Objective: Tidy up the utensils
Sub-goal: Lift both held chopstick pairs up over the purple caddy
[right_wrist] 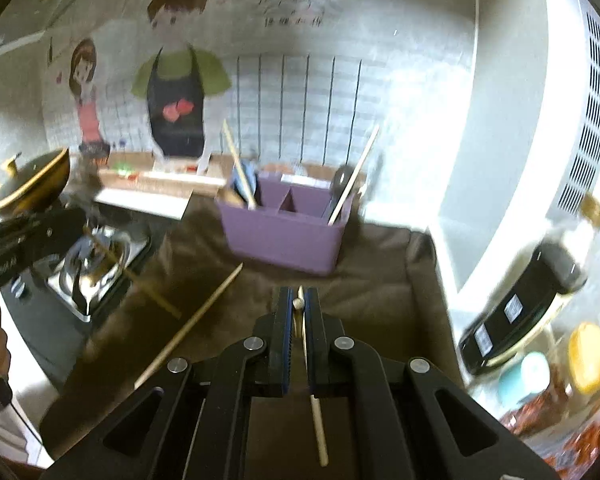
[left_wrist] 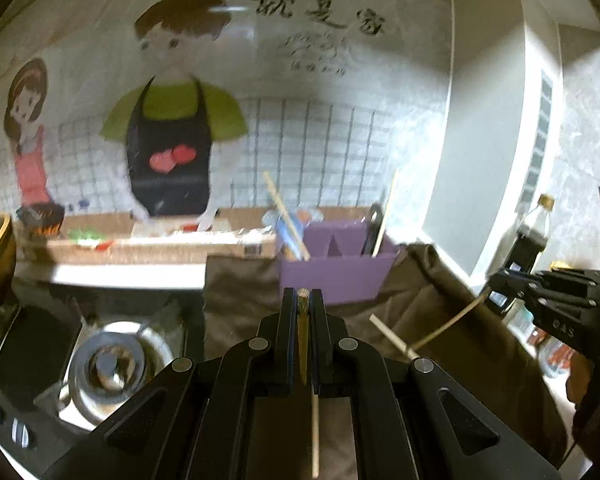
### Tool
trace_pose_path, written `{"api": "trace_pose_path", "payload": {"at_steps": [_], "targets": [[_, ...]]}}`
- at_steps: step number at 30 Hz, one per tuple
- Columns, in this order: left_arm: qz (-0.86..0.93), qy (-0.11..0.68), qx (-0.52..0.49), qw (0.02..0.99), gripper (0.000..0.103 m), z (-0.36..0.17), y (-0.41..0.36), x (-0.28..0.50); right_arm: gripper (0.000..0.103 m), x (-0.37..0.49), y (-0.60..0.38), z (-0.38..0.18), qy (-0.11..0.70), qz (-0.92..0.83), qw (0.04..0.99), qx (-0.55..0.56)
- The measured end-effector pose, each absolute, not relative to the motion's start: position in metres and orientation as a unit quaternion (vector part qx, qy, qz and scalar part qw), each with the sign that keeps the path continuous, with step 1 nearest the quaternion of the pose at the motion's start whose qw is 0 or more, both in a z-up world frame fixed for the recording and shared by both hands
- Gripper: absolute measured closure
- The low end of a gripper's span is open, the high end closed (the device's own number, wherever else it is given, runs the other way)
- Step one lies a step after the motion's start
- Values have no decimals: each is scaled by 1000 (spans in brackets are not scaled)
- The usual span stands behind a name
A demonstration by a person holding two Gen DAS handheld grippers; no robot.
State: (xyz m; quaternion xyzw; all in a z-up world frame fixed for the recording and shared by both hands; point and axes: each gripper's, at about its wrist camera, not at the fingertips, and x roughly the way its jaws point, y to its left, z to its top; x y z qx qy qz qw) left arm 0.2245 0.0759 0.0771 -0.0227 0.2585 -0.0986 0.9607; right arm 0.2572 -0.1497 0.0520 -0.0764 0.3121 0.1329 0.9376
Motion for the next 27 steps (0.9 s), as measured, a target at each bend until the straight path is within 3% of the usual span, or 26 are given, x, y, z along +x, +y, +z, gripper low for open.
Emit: {"api": "trace_pose_path", "payload": {"at_steps": [9,15,20,27], "targets": [[-158,188,-40,969,97,191,66,268,98,291,-145,179,258,140,953,-75],[-159,199,-43,966,97,241,58,320,98,335,-143,249,245,126,958,-76],[-156,242,-62,956,97,230,62,366,98,374,-140,247,258,132,954,-76],[-138,297,-62,943,97,175,60,414,98,433,-140,186,321,165,931,-49]]}}
